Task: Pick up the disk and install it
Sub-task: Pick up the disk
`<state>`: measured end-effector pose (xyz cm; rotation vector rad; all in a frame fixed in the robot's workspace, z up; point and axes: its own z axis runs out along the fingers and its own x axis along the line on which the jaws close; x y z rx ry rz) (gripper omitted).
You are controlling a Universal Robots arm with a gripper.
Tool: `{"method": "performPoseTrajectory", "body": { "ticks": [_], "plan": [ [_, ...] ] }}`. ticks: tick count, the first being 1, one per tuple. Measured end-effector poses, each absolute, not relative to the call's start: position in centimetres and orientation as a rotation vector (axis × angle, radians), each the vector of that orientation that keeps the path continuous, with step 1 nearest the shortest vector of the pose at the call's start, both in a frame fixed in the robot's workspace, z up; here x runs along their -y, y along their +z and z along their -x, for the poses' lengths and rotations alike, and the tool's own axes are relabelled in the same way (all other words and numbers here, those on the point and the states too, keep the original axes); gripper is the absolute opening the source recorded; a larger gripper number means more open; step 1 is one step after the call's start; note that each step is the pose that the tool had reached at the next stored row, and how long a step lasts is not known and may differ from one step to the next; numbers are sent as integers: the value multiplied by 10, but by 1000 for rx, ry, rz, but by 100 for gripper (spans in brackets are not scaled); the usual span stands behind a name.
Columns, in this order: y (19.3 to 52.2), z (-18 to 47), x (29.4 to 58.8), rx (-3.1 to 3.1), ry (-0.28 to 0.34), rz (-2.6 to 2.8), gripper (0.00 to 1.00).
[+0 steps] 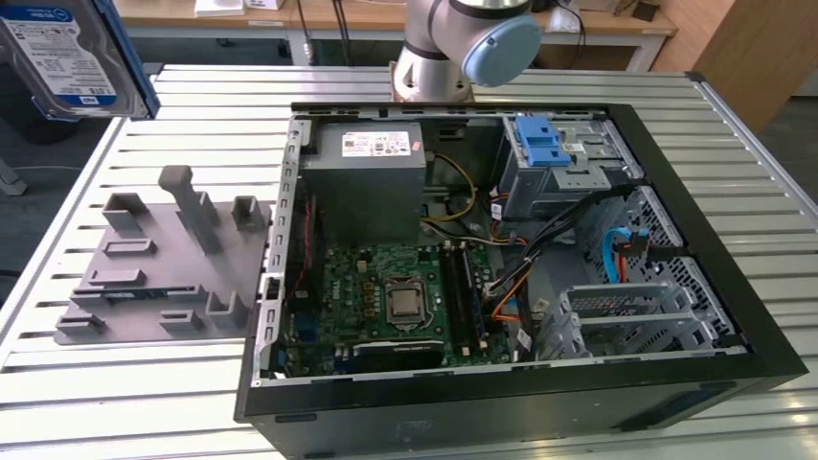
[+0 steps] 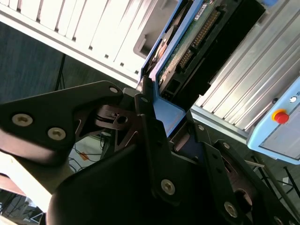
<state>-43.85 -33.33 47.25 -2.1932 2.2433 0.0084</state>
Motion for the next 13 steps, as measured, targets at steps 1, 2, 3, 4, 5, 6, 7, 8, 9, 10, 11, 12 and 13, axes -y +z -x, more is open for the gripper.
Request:
{"method": "performPoseTrajectory", "body": {
  "ticks": [1,2,3,4,5,6,7,8,9,10,11,12,13],
  "plan": [
    [472,438,333,-2243,8,2193,36],
    [472,437,333,-2243,8,2193,36],
    [472,436,333,-2243,8,2193,36],
    [473,436,333,-2243,8,2193,36],
    [472,435,333,-2243,8,2193,36],
    [472,434,333,-2243,8,2193,36],
    [472,434,333,-2243,8,2193,36],
    [472,433,333,-2243,8,2193,36],
    [473,433,333,-2243,8,2193,36],
    [473,432,333,-2243,8,2193,36],
    [472,431,333,-2243,8,2193,36],
    [472,431,333,-2243,8,2193,36],
    [472,430,333,-2243,8,2193,36]
  ]
}}
